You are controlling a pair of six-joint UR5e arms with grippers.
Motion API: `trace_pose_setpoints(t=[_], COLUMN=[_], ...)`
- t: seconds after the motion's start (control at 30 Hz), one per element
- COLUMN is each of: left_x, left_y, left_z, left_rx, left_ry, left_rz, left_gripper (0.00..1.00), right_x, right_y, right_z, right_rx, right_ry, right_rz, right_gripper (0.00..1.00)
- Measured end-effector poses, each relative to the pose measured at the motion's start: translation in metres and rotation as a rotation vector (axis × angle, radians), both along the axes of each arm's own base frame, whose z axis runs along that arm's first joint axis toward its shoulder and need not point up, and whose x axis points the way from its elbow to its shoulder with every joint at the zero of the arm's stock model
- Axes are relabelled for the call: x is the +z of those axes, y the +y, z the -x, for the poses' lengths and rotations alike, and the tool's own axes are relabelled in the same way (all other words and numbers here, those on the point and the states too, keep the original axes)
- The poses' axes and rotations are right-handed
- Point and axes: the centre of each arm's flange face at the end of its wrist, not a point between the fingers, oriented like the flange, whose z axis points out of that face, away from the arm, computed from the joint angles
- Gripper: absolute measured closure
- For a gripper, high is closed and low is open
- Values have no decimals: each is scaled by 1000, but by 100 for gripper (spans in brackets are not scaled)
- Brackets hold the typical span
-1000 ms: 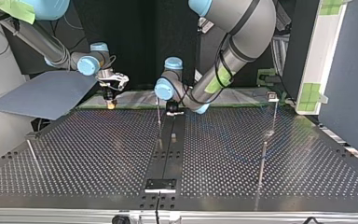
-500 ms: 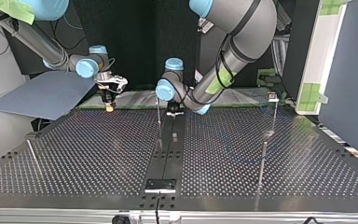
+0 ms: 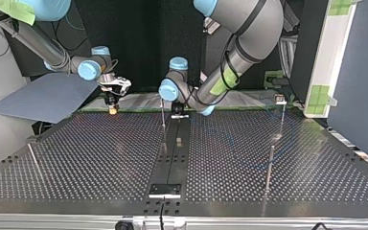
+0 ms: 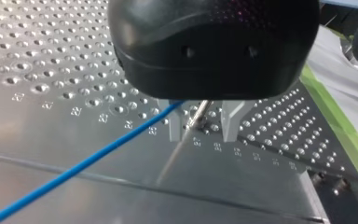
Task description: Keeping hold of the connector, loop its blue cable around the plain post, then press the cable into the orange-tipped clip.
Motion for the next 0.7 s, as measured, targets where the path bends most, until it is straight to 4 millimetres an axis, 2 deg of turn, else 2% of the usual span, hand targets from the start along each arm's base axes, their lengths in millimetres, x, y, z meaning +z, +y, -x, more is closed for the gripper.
trace_pose_setpoints(t=[0.03,0.07,0.13,0.17,0.2,0.53,0.7], left_x=[0,0,-1,-2,-2,-4,7], left_y=[-1,-1,-1,-1,-1,-7,-14], left_z=[0,1,2,3,5,27,41], left_rx=[-5,-10,-19,-21,-23,-23,-50], left_ry=[1,3,11,16,22,72,58], left_rz=[0,0,-6,-12,-22,-88,-74], left_gripper=[45,45,8,8,0,0,0], right_x=[0,0,0,-1,-1,-1,-2], right_y=[0,0,1,1,1,2,3], right_z=[0,0,0,0,0,0,-1], right_rx=[0,1,2,3,3,6,7], right_ry=[0,1,1,1,1,3,4], right_rz=[-1,-3,-5,-6,-6,-17,-20], right_gripper=[100,100,100,100,100,100,100])
